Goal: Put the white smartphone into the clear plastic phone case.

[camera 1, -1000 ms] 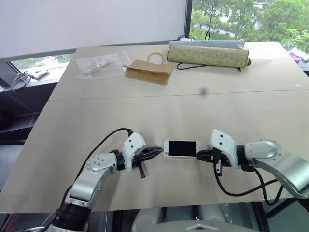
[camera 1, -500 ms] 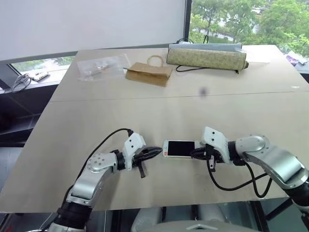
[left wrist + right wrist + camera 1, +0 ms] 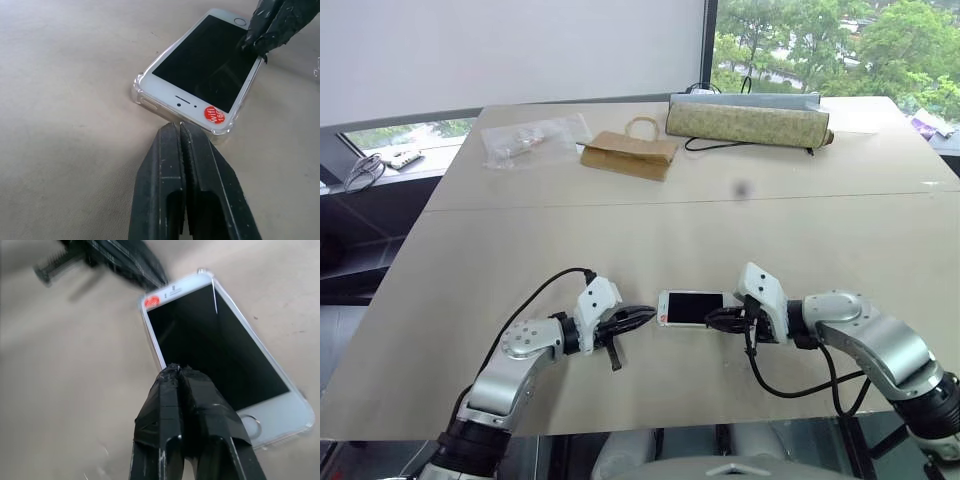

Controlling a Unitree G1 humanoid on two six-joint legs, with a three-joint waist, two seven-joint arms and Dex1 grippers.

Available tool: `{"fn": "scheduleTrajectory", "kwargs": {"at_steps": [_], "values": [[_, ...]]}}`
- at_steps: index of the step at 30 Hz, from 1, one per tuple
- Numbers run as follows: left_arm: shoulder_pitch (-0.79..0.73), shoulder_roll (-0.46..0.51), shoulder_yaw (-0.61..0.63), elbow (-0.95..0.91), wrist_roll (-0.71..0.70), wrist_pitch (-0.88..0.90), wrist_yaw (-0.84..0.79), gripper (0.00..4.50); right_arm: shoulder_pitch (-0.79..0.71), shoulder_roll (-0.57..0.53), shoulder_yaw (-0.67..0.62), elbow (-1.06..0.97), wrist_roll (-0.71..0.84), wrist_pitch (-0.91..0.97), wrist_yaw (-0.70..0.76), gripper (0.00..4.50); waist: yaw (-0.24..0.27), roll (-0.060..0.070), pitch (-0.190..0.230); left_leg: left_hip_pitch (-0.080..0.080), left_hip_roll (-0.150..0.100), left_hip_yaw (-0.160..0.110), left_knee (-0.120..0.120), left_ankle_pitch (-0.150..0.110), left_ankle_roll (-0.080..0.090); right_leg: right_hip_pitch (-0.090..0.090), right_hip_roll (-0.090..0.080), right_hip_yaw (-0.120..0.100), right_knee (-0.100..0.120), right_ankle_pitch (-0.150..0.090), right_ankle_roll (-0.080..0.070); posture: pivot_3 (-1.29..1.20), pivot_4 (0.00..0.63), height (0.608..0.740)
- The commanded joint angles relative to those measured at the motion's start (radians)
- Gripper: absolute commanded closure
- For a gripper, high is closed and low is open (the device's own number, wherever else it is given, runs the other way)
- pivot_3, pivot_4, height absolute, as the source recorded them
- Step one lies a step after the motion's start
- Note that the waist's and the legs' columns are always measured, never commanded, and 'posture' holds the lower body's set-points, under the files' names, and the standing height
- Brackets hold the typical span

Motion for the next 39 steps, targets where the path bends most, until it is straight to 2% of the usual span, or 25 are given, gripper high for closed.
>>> {"fn": "scheduleTrajectory", "kwargs": {"at_steps": [1,8,15,22,31,39], "values": [[0.007,-0.007,0.004,-0.021,-0.021,-0.005,-0.009,4.39,0.021,-0.002,-0.108,-0.105,0.061,0.043,-0.042,4.5,0.001,0.002,0.003,0.0,0.0,0.0,0.0,0.001,-0.001,0.0,0.0,0.0,0.0,0.0,0.0,0.0,0.15,0.74],[-0.014,-0.018,-0.003,-0.033,-0.031,-0.001,-0.011,4.39,0.025,-0.031,-0.16,-0.14,0.053,0.08,-0.104,4.5,0.003,0.003,0.008,-0.004,0.0,0.0,-0.001,0.001,-0.002,-0.004,-0.001,-0.001,-0.002,0.0,0.0,0.0,0.15,0.74],[-0.048,-0.031,-0.017,-0.028,-0.025,0.013,-0.014,4.39,0.005,-0.082,-0.053,-0.074,-0.036,0.078,-0.118,4.5,-0.003,0.003,0.012,-0.005,-0.001,-0.001,-0.001,0.001,-0.003,-0.004,-0.001,-0.001,-0.003,0.0,0.0,0.0,0.15,0.74],[-0.038,-0.023,-0.011,-0.029,-0.024,0.01,-0.022,4.39,-0.013,-0.108,0.018,-0.043,-0.069,0.154,-0.13,4.5,-0.006,0.002,0.011,-0.005,0.0,-0.001,-0.001,0.001,-0.003,-0.004,-0.001,-0.002,-0.003,0.0,0.0,0.0,0.15,0.74],[-0.018,-0.021,-0.007,-0.012,-0.016,-0.013,-0.028,4.39,-0.019,-0.06,0.062,0.021,-0.042,0.253,-0.138,4.5,-0.005,-0.001,0.009,-0.001,0.0,-0.001,-0.001,0.001,-0.002,0.0,-0.001,-0.002,-0.003,0.0,0.0,0.0,0.15,0.74],[-0.001,-0.016,-0.008,-0.032,-0.014,-0.007,-0.019,4.39,0.011,-0.034,0.104,0.103,-0.077,0.23,-0.15,4.5,-0.008,-0.006,-0.001,0.001,0.0,-0.002,-0.002,0.001,-0.001,0.001,0.0,-0.002,-0.004,0.0,0.0,0.0,0.15,0.74]]}}
